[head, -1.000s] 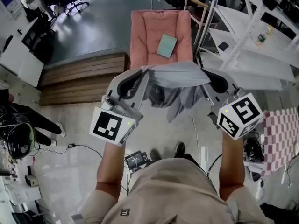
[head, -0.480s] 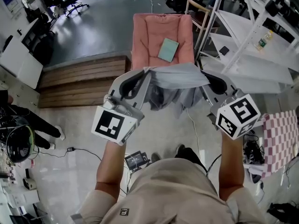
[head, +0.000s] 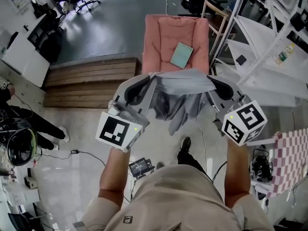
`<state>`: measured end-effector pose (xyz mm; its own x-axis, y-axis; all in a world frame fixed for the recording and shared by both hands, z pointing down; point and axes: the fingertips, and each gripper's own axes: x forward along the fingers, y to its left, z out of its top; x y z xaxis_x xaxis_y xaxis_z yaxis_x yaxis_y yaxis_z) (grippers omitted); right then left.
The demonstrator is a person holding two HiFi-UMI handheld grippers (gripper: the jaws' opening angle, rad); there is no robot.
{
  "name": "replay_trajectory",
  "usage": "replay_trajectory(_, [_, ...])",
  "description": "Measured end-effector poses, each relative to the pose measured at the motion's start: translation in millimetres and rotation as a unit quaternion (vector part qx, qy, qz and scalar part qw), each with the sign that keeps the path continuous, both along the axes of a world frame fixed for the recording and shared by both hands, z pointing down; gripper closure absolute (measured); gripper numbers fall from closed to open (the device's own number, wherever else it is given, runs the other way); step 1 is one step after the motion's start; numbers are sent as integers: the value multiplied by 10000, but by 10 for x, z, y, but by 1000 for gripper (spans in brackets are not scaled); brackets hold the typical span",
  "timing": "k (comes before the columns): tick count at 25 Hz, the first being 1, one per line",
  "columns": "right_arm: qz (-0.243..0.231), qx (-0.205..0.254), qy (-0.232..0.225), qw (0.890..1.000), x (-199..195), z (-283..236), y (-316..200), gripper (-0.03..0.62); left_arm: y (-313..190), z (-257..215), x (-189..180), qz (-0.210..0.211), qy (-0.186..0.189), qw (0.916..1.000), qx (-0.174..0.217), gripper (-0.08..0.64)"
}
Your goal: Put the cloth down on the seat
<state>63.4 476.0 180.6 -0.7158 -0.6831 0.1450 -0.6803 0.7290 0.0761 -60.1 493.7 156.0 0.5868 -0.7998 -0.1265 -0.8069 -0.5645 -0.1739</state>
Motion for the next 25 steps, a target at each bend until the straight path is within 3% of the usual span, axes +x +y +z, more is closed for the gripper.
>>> replay_trajectory(7, [-348, -77, -92, 9993, 381, 119, -941, 594, -884, 111, 403, -353, -115, 9993, -95, 545])
replay_trajectory(25, [-734, -114, -388, 9965, 1152, 47, -2553, 594, -2435, 65, 1227, -711, -439, 9962, -247, 546])
